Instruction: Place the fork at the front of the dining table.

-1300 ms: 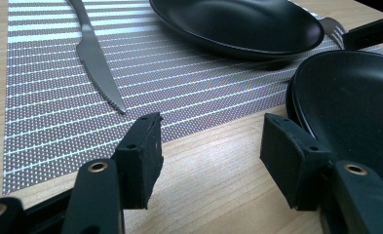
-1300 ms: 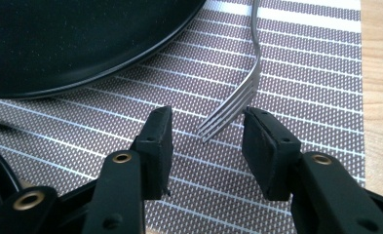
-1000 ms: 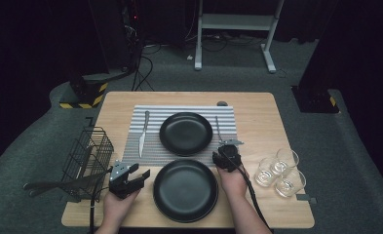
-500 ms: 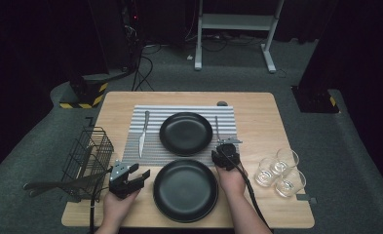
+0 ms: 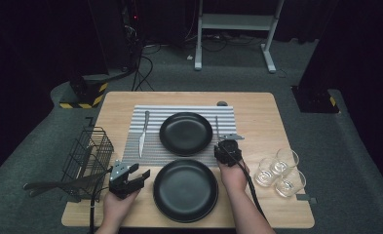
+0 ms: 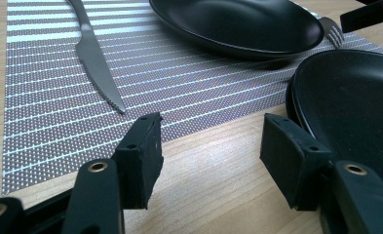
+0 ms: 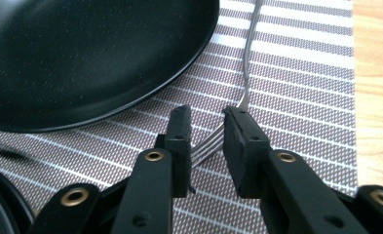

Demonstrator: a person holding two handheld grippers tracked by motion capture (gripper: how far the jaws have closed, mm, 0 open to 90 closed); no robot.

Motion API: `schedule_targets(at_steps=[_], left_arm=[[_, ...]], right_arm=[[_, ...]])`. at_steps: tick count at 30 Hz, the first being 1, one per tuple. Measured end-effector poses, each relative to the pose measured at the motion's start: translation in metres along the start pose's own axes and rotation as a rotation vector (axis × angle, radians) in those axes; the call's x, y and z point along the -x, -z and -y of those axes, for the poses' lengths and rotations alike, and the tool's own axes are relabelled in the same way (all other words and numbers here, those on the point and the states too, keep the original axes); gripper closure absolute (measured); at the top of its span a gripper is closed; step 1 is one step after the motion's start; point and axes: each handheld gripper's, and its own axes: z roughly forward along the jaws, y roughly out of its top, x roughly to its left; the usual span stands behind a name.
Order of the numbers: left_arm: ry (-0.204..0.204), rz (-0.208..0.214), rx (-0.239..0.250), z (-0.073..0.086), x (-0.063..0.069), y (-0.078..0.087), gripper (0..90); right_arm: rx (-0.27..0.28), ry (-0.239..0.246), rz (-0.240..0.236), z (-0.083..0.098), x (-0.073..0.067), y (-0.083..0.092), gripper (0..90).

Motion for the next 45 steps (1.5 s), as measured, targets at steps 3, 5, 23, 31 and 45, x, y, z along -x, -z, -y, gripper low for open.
schedule_targets(at_steps=[3, 5, 23, 31, 45], left_arm=[[0.0, 0.0, 0.0, 0.0, 0.0, 0.0, 40.8], [0.0, 0.0, 0.0, 0.0, 0.0, 0.0, 40.8], [0.0, 0.002, -0.002, 0.0, 0.0, 0.0, 40.8], [-0.002, 0.002, -0.003, 0.0, 0.0, 0.0, 40.8], [-0.006, 0.0, -0.006, 0.0, 0.0, -0.001, 40.8]], right_arm=[[-0.002, 0.0, 0.007, -0.002, 0.001, -0.002, 73.9], [-0.004, 0.0, 0.009, -0.001, 0.001, -0.003, 73.9], [-0.008, -0.017, 0.016, 0.002, 0.008, -0.004, 70.4], [-0.006, -0.025, 0.026, 0.003, 0.015, -0.001, 69.9], [0.023, -0.02, 0.027, -0.002, 0.016, 0.005, 70.4]])
